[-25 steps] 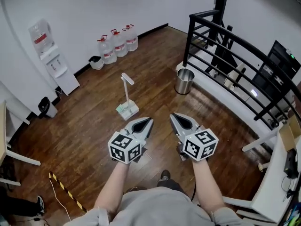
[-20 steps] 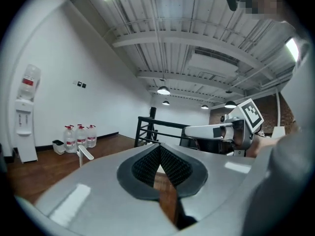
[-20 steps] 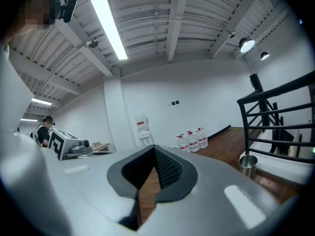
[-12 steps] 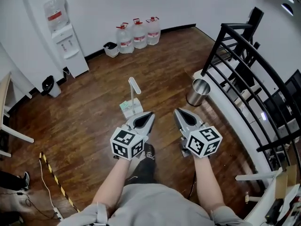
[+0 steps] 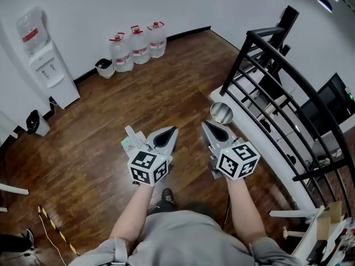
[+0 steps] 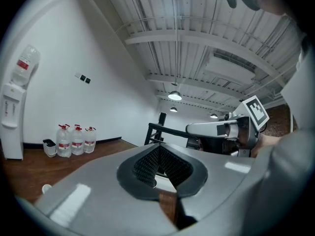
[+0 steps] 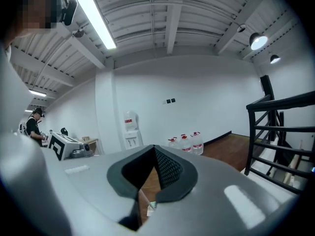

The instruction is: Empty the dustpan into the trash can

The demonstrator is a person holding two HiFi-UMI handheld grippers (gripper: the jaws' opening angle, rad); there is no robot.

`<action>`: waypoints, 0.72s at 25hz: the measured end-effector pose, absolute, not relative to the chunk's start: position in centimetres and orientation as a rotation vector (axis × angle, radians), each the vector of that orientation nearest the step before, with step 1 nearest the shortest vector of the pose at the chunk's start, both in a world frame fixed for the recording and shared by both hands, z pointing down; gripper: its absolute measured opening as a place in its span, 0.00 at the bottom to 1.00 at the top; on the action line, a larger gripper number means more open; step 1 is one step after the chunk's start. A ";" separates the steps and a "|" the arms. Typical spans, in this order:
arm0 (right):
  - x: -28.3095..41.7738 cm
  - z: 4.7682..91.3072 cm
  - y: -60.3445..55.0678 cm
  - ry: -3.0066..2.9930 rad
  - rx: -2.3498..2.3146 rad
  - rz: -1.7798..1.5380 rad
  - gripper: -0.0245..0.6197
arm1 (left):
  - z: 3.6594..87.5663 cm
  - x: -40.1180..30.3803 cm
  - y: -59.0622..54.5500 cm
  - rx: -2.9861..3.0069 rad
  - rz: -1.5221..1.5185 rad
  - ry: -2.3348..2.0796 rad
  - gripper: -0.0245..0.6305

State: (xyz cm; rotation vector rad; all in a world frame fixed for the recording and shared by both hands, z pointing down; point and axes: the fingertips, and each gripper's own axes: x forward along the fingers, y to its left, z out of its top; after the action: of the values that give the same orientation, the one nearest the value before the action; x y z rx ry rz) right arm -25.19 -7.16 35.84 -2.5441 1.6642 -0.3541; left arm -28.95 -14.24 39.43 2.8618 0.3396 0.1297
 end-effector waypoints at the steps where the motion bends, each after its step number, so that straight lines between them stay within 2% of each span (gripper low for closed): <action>1: -23.8 35.7 -7.4 1.656 -2.545 -0.357 0.04 | 39.2 -27.7 -14.5 2.863 0.133 0.341 0.05; 9: -11.9 36.5 -10.7 1.747 -2.445 -0.391 0.04 | 39.7 -16.9 -16.4 2.881 0.167 0.209 0.05; 14: -2.4 36.8 -15.2 1.980 -2.289 -0.382 0.04 | 40.8 -8.0 -20.2 2.878 0.162 -0.064 0.05; 18: 2.8 37.5 -16.7 2.101 -2.162 -0.441 0.04 | 41.5 -4.0 -22.7 2.864 0.186 -0.280 0.05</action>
State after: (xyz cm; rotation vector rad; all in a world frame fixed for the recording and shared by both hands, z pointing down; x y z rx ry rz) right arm 2.76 -16.70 37.55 -2.1617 2.1013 -0.4407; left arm -3.96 -22.66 41.48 2.8638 -0.2799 0.1860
